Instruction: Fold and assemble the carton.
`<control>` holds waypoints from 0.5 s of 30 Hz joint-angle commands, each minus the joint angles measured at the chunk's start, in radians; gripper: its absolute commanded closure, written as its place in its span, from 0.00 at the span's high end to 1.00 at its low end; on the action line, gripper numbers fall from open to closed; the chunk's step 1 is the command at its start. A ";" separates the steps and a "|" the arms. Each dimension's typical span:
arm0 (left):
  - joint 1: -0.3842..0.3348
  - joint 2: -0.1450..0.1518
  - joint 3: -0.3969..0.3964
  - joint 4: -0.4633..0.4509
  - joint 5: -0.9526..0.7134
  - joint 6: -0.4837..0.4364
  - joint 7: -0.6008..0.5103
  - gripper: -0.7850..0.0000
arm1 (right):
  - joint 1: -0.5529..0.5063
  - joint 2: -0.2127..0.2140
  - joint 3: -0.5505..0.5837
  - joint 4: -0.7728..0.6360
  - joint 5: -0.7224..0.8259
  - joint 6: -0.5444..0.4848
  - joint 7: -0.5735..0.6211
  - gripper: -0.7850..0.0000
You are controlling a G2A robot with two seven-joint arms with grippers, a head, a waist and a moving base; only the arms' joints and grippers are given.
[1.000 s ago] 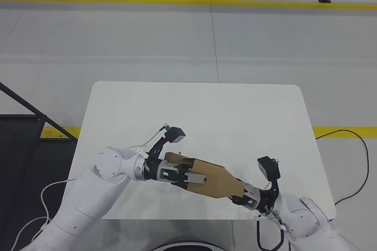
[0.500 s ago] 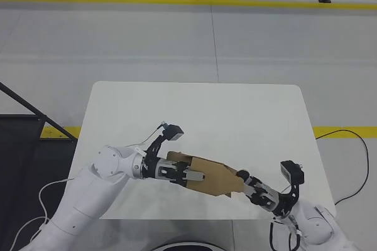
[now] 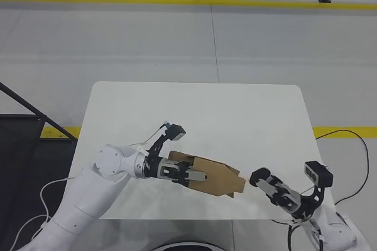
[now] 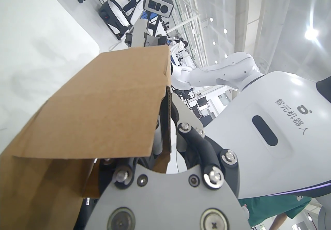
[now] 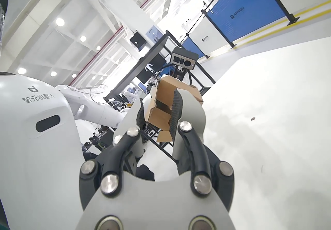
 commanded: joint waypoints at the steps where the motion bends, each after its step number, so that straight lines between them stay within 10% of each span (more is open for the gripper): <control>1: 0.000 0.000 0.001 0.003 -0.004 -0.001 -0.002 0.00 | -0.015 0.001 0.007 -0.028 -0.025 0.040 0.007 0.39; 15: -0.004 -0.002 0.002 0.018 -0.020 -0.016 -0.017 0.00 | -0.041 -0.010 0.017 -0.135 -0.179 0.255 -0.043 0.45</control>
